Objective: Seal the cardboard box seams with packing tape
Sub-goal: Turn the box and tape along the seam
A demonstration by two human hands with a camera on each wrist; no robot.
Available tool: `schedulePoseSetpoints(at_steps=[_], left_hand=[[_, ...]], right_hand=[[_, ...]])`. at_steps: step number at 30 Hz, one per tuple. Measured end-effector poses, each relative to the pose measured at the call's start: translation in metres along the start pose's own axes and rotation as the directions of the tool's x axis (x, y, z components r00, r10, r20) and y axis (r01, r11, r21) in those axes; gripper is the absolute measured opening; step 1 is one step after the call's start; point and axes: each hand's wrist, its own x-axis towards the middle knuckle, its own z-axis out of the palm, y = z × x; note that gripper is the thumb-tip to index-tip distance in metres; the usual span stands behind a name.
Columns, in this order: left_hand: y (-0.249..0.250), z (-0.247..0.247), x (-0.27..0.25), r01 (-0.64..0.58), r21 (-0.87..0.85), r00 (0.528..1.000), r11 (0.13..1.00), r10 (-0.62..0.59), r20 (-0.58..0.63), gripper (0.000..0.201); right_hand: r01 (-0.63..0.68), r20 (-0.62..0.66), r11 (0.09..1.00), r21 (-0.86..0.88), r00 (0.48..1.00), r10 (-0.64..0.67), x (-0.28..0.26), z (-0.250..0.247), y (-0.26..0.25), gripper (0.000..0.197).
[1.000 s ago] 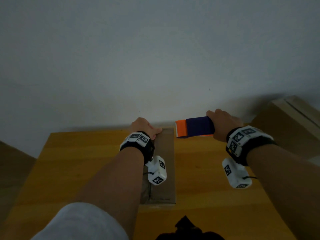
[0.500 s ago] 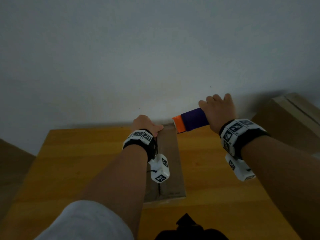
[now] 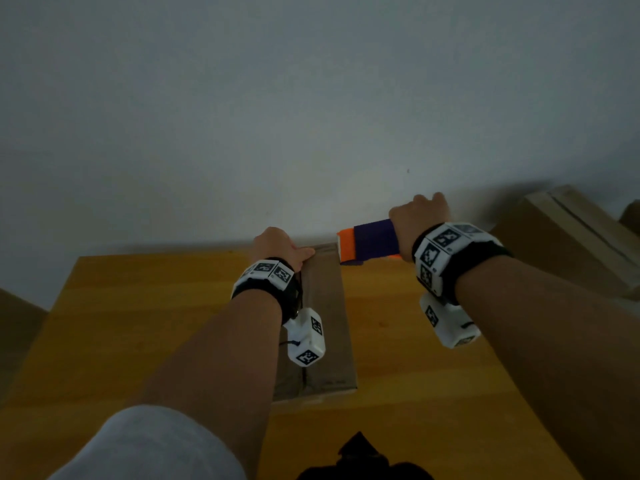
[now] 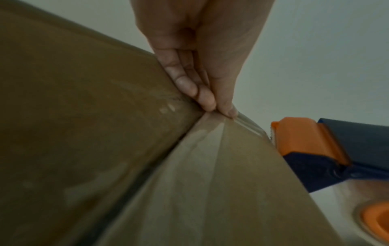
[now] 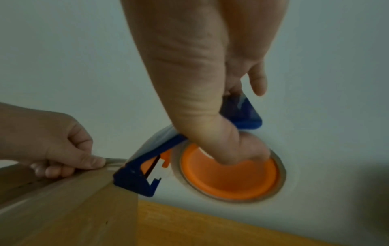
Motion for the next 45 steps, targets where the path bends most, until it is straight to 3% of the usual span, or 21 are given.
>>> schedulePoseSetpoints(at_steps=[4, 8, 10, 14, 17, 22, 25, 28, 33, 41, 45], left_hand=[[-0.001, 0.002, -0.001, -0.011, 0.003, 1.0, 1.0, 0.011, -0.014, 0.048], [-0.002, 0.002, -0.001, -0.025, -0.018, 1.0, 1.0, 0.025, -0.014, 0.045], [-0.003, 0.003, -0.001, -0.03, -0.022, 0.999, 0.999, 0.029, -0.014, 0.044], [-0.003, 0.002, -0.003, -0.035, -0.051, 0.999, 0.998, 0.034, -0.025, 0.04], [-0.002, 0.001, -0.006, -0.033, -0.058, 0.999, 0.998, 0.031, -0.024, 0.039], [0.0, 0.0, -0.006, -0.017, -0.053, 0.999, 0.998, 0.015, -0.034, 0.039], [-0.001, 0.0, -0.007, -0.014, -0.053, 0.999, 0.998, 0.012, -0.043, 0.037], [0.0, -0.001, -0.008, -0.011, -0.07, 0.999, 0.998, 0.008, -0.038, 0.036], [0.002, -0.003, -0.014, -0.023, -0.066, 0.999, 0.998, 0.02, -0.043, 0.038], [0.008, -0.004, -0.017, -0.023, -0.101, 0.999, 0.995, 0.019, -0.038, 0.036], [0.008, -0.004, -0.019, -0.027, -0.096, 0.998, 0.995, 0.022, -0.053, 0.036]], right_hand=[[0.037, -0.086, 0.998, -0.06, 0.995, -0.042, 0.001, -0.007, 0.0, 0.033], [-0.117, 0.076, 0.993, -0.018, 0.99, 0.118, 0.009, 0.002, -0.009, 0.012], [-0.156, 0.099, 0.988, -0.008, 0.983, 0.156, 0.01, 0.002, -0.011, 0.012], [0.007, -0.029, 1.0, -0.019, 1.0, -0.008, 0.011, 0.001, -0.003, 0.031], [0.009, -0.11, 0.999, -0.045, 0.994, -0.014, 0.01, -0.001, -0.005, 0.036], [0.091, -0.305, 0.99, -0.111, 0.944, -0.121, 0.013, -0.002, -0.009, 0.041], [0.019, -0.127, 0.999, -0.047, 0.992, -0.025, 0.014, 0.006, -0.004, 0.047], [-0.07, 0.053, 0.994, 0.08, 0.996, 0.066, 0.014, 0.022, -0.001, 0.04], [-0.089, 0.052, 0.986, 0.139, 0.995, 0.082, 0.013, 0.038, 0.004, 0.034], [-0.057, 0.037, 0.994, 0.095, 0.998, 0.053, 0.009, 0.047, 0.013, 0.039], [-0.018, 0.044, 0.997, -0.073, 0.999, 0.021, 0.018, 0.04, 0.002, 0.035]])
